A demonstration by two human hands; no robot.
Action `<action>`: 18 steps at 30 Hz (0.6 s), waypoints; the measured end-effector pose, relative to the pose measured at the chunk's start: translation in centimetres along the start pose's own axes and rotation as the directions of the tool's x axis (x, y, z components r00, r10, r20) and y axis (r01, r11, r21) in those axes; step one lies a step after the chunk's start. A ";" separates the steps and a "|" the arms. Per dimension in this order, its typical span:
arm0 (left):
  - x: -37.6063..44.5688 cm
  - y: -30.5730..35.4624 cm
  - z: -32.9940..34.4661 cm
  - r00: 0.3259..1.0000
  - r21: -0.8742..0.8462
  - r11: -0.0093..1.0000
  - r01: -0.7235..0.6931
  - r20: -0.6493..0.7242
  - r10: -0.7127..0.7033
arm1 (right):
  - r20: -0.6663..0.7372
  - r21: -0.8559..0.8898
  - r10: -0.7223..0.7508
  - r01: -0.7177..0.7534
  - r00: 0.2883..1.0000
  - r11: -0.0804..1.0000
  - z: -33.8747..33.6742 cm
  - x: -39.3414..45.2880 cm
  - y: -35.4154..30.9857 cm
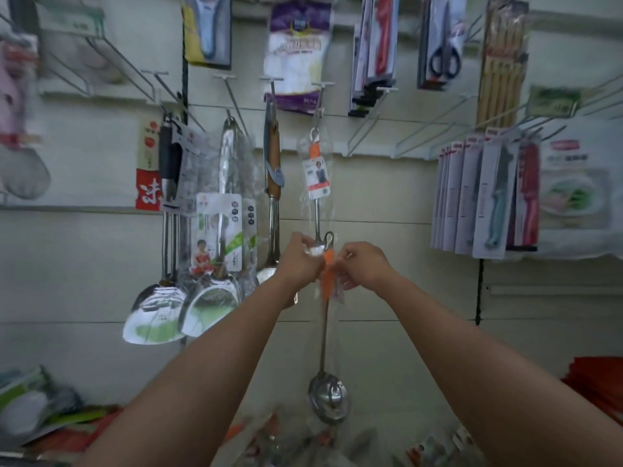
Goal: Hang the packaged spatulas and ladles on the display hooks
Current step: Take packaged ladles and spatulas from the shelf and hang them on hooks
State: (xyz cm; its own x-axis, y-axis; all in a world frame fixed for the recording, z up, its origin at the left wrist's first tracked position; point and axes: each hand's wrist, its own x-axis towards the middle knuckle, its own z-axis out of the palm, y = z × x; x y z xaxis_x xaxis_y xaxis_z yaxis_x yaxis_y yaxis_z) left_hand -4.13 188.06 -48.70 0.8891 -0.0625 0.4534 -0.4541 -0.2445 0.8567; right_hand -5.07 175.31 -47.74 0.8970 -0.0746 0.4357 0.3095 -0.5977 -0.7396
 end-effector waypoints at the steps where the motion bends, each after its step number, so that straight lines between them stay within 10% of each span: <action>1: 0.1 0.5 -0.4 0.999 0.029 0.999 -0.024 -0.022 0.025 | -0.035 0.026 -0.013 0.014 0.999 1.000 -0.1 -0.1 -0.6; 18: 5.7 6.2 -4.0 0.978 -0.020 0.992 -0.126 -0.169 0.121 | -0.315 0.091 -0.115 0.150 0.942 0.984 -1.5 5.2 -7.2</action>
State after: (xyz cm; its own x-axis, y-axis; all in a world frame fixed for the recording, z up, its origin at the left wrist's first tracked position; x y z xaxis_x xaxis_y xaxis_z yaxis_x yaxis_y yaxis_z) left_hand -2.15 190.02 -39.81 0.8052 0.0733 0.5885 -0.5633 -0.2156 0.7976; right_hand -3.15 178.04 -39.37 0.7103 -0.2531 0.6569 0.4684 -0.5267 -0.7094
